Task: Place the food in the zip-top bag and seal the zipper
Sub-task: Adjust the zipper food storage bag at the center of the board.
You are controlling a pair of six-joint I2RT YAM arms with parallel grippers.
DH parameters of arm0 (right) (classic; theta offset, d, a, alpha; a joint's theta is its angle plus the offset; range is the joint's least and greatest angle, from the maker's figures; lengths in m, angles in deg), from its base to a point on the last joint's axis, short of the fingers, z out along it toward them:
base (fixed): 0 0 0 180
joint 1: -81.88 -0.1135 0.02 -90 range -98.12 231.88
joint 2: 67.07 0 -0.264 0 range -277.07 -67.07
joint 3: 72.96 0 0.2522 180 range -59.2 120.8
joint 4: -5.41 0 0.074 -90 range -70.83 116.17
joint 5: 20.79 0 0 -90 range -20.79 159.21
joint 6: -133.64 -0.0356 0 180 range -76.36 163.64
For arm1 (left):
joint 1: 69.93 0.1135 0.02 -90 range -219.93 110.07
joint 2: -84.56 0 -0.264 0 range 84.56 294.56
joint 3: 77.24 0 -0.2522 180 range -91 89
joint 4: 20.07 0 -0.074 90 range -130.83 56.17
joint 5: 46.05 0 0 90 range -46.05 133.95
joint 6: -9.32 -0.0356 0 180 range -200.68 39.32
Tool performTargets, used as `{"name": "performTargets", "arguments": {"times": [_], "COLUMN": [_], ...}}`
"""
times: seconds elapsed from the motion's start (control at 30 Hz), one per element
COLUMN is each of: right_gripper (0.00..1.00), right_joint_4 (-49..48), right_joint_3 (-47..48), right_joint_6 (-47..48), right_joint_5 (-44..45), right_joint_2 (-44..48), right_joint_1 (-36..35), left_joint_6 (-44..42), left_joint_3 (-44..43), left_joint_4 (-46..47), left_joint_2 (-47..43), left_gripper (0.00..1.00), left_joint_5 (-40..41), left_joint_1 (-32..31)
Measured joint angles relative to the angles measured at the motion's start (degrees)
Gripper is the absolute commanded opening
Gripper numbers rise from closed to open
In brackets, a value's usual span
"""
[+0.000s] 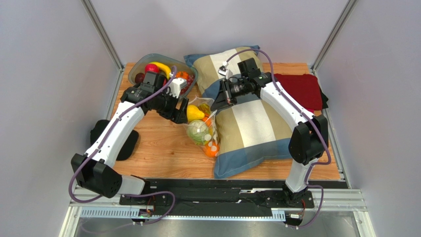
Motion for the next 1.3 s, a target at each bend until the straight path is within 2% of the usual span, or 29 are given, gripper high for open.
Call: {"name": "performTargets", "arguments": {"times": [0.23,0.27,0.33,0.37,0.5,0.77,0.93,0.97,1.0,1.03,1.13,1.23,1.3], "right_gripper": [0.00,0.00,0.00,0.00,0.00,0.00,0.00,0.00,0.00,0.00,0.00,0.00,0.00], "right_joint_4": [0.0,0.0,0.0,0.0,0.2,4.3,7.6,8.9,10.0,11.1,15.4,19.3,21.0], "right_joint_3": [0.0,0.0,0.0,0.0,0.1,5.2,7.0,7.9,8.8,9.6,11.1,12.2,13.4], "right_joint_6": [0.5,0.5,0.7,0.7,1.1,5.9,11.9,13.2,14.8,16.9,24.5,30.7,33.8], "right_joint_5": [0.0,0.0,0.0,0.0,-0.4,0.2,0.3,0.2,0.0,0.0,-0.3,-0.3,-0.4], "right_joint_2": [0.0,0.0,0.0,0.0,0.0,0.0,-1.2,-2.2,-3.4,-4.6,-8.0,-9.8,-10.4], "right_joint_1": [-0.5,-0.7,-0.7,-0.8,-1.1,-3.3,-4.9,-5.1,-5.2,-5.4,-5.4,-5.4,-5.3], "left_joint_6": [1.6,1.7,2.1,1.9,1.2,0.3,2.0,2.5,3.0,3.2,2.9,-1.1,-7.0], "left_joint_3": [0.5,0.8,1.9,2.3,1.9,-4.8,-2.1,-0.9,0.2,1.2,2.3,2.3,2.0], "left_joint_4": [0.2,0.5,1.0,1.1,0.4,-2.5,0.0,0.3,0.5,0.6,1.2,1.4,0.9], "left_joint_2": [0.1,-0.2,-1.6,-2.4,-3.8,-4.9,-8.7,-8.8,-8.7,-8.3,-7.3,-8.6,-10.4], "left_gripper": [0.44,0.29,0.17,0.00,0.00,0.00,0.00,0.05,0.17,0.43,0.76,0.87,0.87], "left_joint_5": [-0.6,-1.1,-2.8,-3.8,-7.8,-14.6,-15.7,-16.2,-16.5,-16.7,-16.8,-18.1,-17.9], "left_joint_1": [0.0,0.0,0.1,0.1,0.1,-1.0,-7.3,-7.6,-7.6,-7.6,-7.0,-4.7,-2.8]}}
